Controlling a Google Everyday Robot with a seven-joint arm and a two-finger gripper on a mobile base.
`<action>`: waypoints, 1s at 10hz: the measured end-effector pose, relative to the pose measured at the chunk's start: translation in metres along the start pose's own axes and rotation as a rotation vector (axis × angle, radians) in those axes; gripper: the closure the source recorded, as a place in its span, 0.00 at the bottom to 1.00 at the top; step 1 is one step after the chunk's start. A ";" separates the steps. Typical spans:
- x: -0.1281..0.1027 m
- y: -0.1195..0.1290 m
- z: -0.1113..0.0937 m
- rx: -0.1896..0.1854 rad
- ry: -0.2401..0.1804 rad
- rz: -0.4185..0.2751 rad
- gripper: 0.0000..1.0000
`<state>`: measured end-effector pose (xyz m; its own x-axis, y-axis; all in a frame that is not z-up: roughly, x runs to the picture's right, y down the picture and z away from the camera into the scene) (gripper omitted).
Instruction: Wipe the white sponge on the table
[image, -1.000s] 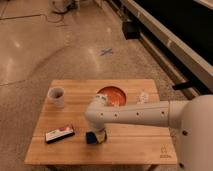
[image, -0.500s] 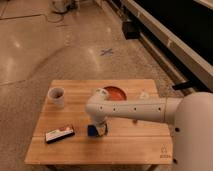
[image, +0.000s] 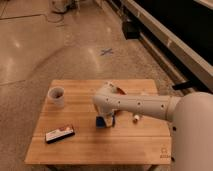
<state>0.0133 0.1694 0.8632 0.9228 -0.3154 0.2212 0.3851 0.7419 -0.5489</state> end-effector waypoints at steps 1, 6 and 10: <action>0.017 0.003 0.000 -0.003 0.013 0.009 1.00; 0.069 0.048 -0.001 -0.048 0.018 0.031 1.00; 0.064 0.090 -0.011 -0.076 -0.058 0.041 0.98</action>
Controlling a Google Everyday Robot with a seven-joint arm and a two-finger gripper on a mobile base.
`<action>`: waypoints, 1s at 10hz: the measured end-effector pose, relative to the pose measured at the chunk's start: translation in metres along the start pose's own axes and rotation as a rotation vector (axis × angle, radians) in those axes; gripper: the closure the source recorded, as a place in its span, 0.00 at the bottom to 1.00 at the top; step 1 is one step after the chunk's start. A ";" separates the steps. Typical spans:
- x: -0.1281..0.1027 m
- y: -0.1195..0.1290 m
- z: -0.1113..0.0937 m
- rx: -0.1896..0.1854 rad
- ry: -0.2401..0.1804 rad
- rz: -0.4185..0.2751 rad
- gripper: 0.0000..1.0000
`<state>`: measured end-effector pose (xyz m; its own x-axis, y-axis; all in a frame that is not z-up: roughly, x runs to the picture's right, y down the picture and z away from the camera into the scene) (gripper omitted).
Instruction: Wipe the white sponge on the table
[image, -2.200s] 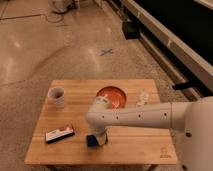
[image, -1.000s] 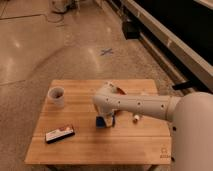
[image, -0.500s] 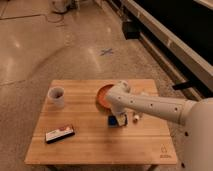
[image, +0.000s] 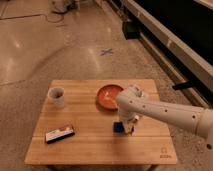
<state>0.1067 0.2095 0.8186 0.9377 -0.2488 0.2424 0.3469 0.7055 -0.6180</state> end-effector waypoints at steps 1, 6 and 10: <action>-0.004 0.008 0.000 -0.009 -0.013 -0.005 0.93; -0.043 0.030 0.001 -0.044 -0.086 -0.075 0.40; -0.058 0.027 -0.007 -0.023 -0.122 -0.130 0.20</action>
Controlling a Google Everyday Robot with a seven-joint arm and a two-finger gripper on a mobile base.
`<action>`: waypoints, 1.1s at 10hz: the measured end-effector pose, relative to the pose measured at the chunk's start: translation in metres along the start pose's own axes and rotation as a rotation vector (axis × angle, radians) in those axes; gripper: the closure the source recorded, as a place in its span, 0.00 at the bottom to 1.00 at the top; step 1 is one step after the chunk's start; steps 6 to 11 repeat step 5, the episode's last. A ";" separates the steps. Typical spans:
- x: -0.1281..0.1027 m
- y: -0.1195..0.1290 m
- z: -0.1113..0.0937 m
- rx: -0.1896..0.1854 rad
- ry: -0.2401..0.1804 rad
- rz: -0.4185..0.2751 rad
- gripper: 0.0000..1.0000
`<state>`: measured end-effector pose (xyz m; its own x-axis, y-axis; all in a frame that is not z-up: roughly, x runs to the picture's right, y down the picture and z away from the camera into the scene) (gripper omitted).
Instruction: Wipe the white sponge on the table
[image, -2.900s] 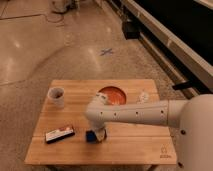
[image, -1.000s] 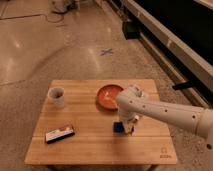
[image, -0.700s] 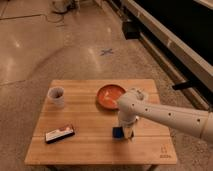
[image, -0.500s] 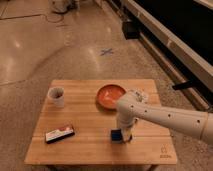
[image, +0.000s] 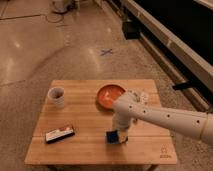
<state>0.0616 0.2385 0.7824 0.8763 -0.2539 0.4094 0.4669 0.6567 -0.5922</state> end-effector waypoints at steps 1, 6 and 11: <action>-0.001 -0.002 -0.002 0.008 -0.004 -0.006 0.20; 0.000 -0.009 -0.013 0.046 -0.027 -0.016 0.20; 0.000 -0.009 -0.013 0.046 -0.027 -0.016 0.20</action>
